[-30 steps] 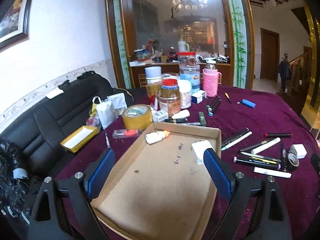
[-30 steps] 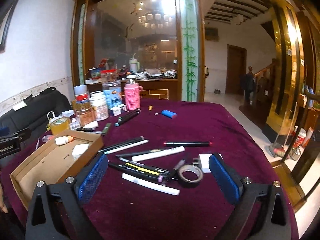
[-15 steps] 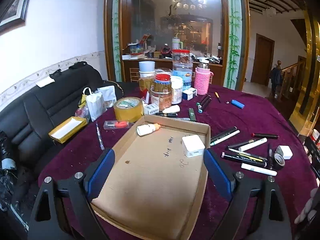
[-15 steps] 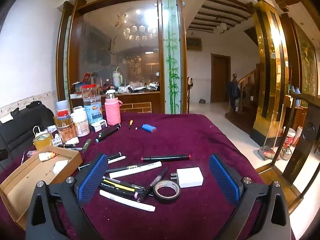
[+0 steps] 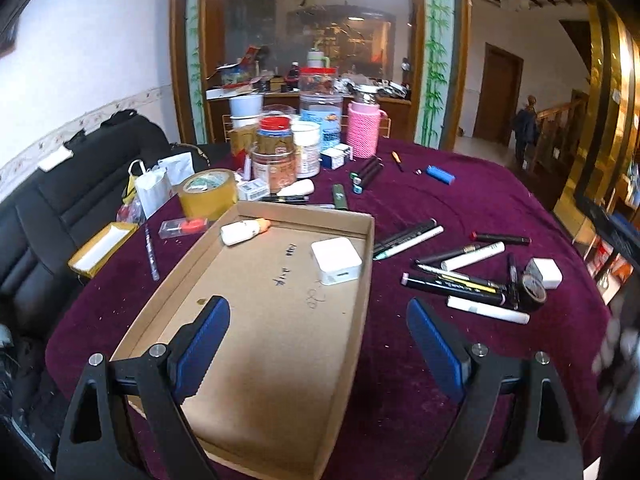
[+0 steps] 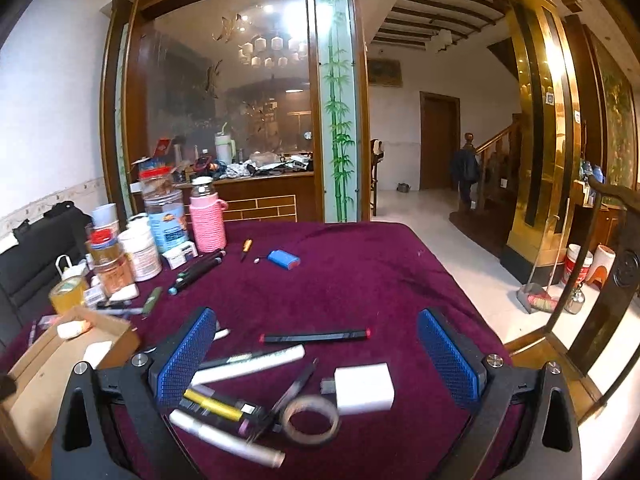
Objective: Organize rigid objects
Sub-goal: 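Withdraw both tools from the cardboard box back over the table, then grasp the white marker lying on the table with the left tool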
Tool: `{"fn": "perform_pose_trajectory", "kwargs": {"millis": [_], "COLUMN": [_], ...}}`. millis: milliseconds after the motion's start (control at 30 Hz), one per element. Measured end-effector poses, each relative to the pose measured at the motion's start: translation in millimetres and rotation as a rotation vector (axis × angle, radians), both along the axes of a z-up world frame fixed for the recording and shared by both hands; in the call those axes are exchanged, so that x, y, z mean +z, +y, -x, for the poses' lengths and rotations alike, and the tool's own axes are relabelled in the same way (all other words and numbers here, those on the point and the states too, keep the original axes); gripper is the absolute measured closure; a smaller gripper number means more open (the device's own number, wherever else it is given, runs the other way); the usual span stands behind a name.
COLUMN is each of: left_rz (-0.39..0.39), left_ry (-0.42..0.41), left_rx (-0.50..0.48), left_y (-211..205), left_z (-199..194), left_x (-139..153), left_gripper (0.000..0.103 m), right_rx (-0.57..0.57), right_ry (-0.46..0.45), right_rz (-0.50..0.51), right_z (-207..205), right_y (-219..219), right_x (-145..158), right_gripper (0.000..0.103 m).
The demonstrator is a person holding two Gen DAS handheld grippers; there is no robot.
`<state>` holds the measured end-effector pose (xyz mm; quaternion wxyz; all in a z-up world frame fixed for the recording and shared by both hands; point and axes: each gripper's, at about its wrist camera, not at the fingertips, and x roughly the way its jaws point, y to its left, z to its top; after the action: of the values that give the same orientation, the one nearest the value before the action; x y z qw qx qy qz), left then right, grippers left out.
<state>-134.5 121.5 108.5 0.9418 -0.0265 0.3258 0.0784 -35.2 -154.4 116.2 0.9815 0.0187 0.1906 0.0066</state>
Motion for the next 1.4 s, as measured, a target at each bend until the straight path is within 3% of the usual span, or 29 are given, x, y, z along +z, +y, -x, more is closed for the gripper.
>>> {"fn": "perform_pose_trajectory", "kwargs": {"millis": [200, 267, 367, 633, 733, 867, 933, 1000, 1033, 1100, 1300, 1400], "left_rz": [-0.085, -0.109, -0.131, -0.201, -0.155, 0.063, 0.074, 0.010, -0.032, -0.027, -0.090, -0.049], "left_ry": [0.083, 0.108, 0.134, 0.215, 0.229, 0.329, 0.373, 0.400, 0.399, 0.412, 0.427, 0.442], "left_rx": [-0.076, -0.099, -0.146, -0.265, -0.249, -0.224, -0.217, -0.245, -0.264, -0.328, -0.566, -0.663], "left_y": [-47, -63, -91, -152, -142, -108, -103, -110, -115, -126, -165, -172], "left_z": [-21, -32, -48, -86, -110, -157, -175, -186, -187, -180, -134, -110], "left_x": [-18, -26, -37, -73, -70, -73, -82, -94, -96, -97, -98, -92], "left_gripper": [0.013, 0.013, 0.013, 0.014, 0.014, 0.014, 0.014, 0.009, 0.008, 0.003, 0.003, 0.003], "right_rx": [-0.081, -0.112, -0.119, -0.076, -0.081, -0.115, -0.123, -0.131, -0.136, -0.148, -0.151, -0.153], "right_ry": [0.006, 0.063, 0.064, 0.122, 0.121, 0.144, 0.163, 0.178, 0.185, 0.193, 0.216, 0.227], "right_rz": [-0.033, -0.054, -0.131, -0.174, -0.177, -0.162, -0.175, -0.182, -0.184, -0.179, -0.167, -0.158], "right_z": [-29, -35, -38, -45, -45, -50, -53, -55, -55, -56, -59, -61], "right_y": [-26, -39, -56, -58, -58, -61, -64, -66, -68, -69, -67, -67], "right_x": [-29, -42, -40, -45, -44, -48, -50, -52, -53, -55, -58, -60], "right_gripper": [0.001, 0.001, 0.001, 0.001, 0.001, 0.001, 0.001, 0.001, 0.001, 0.001, 0.001, 0.001]}}
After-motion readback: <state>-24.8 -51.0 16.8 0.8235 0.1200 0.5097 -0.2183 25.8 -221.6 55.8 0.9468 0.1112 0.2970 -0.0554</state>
